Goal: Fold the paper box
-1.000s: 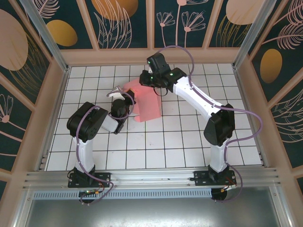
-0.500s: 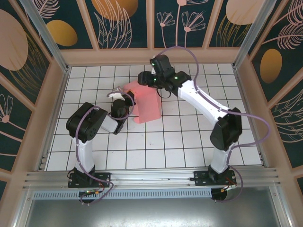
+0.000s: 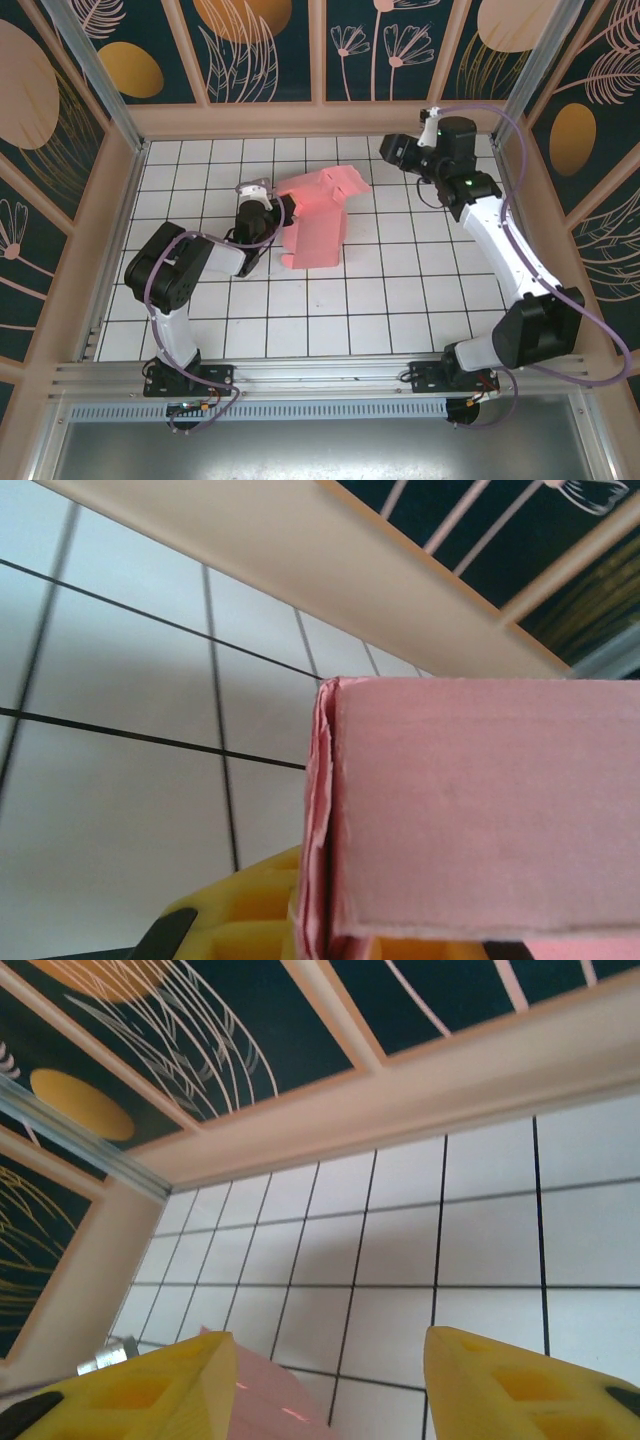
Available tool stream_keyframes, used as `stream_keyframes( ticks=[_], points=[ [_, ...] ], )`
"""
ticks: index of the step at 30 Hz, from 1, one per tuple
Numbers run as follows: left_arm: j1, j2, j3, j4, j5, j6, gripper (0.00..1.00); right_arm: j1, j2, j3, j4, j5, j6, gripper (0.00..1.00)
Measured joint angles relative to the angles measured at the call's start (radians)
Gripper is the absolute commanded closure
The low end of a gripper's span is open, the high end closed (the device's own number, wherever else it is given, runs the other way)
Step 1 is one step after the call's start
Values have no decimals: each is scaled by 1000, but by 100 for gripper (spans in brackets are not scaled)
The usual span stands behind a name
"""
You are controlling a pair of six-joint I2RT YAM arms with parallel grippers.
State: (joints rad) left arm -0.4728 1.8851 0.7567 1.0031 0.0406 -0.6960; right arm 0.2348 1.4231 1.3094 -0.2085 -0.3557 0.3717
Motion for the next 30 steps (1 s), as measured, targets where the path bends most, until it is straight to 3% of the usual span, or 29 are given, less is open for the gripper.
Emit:
stream_keyframes(
  ticks=[8, 14, 19, 30],
  points=[
    [0, 0, 41, -26, 95, -15, 100, 10, 91, -3, -26, -253, -154, 54],
    [0, 0, 61, -72, 109, -27, 100, 112, 140, 1, -82, -312, -279, 54],
    [0, 0, 92, -147, 105, -42, 100, 215, 180, 29, -128, -246, -349, 55],
    [3, 0, 122, -283, 91, -45, 100, 279, 196, 44, -148, 47, -389, 53]
  ],
)
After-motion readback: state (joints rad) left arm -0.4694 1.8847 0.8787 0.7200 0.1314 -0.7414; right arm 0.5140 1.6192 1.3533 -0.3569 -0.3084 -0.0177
